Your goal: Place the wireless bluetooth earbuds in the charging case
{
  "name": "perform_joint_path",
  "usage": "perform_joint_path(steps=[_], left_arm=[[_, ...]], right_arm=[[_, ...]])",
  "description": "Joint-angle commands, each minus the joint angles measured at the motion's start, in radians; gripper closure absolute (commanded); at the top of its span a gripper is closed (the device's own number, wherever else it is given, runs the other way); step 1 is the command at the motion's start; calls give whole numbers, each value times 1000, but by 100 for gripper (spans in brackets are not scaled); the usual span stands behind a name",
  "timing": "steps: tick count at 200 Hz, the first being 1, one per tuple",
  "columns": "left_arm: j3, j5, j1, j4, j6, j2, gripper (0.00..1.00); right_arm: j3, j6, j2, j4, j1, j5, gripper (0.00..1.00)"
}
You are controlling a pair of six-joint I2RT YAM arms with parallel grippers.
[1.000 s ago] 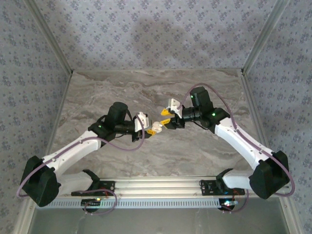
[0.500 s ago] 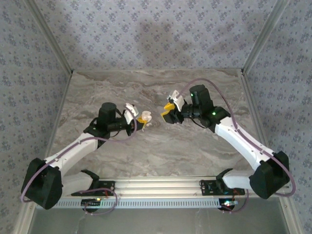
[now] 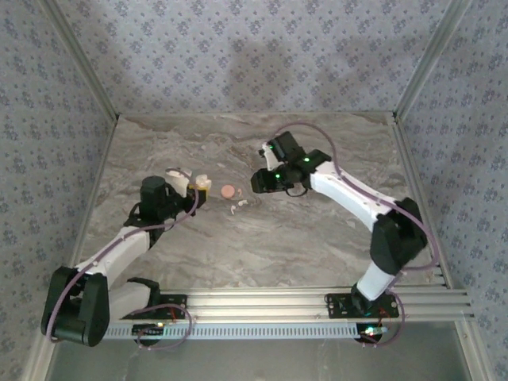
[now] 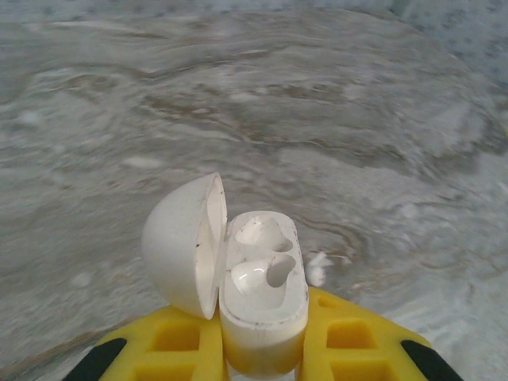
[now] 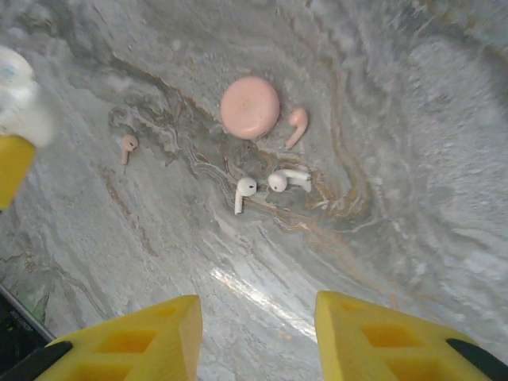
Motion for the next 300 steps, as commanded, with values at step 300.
perform_joint_path(steps=[300], left_arm=[[-64,-116,59,26,-90,-159,86]], right_arm=[[545,88,642,-286,124,-19,66]])
